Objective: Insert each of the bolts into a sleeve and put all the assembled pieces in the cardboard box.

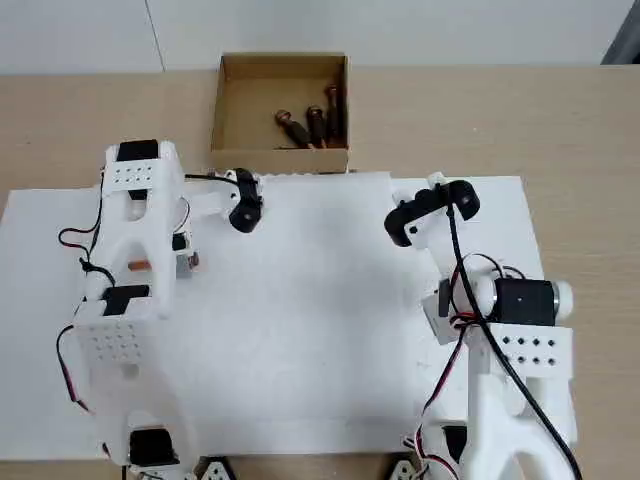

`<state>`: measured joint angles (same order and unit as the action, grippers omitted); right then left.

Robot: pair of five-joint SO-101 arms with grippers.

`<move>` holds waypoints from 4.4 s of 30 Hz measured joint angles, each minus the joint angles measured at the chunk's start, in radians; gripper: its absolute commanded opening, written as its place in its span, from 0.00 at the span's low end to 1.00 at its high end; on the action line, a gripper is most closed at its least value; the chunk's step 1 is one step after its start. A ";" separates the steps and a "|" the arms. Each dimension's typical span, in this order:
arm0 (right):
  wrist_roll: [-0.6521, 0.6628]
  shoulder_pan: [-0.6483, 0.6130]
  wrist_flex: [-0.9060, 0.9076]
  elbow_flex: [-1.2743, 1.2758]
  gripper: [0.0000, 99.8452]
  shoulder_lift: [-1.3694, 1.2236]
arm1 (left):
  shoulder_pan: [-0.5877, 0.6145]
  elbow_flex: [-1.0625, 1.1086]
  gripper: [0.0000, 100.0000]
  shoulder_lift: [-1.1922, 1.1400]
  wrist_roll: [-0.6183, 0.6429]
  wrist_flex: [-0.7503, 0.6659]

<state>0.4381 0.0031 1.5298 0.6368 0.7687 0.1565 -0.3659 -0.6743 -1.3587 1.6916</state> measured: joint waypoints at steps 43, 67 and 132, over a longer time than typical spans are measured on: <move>-0.068 -0.005 0.155 -0.063 0.00 0.617 | -0.468 0.216 0.01 1.065 1.223 0.041; -0.235 -0.006 -0.224 0.431 0.00 1.028 | -0.476 1.384 0.01 2.142 1.553 -0.563; -0.393 -0.755 -0.937 1.014 0.00 1.034 | -0.416 1.725 0.01 2.480 1.912 -1.048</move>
<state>0.0453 -0.7518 0.5923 1.6510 1.8029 -0.2593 1.3587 1.8052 0.5531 0.6437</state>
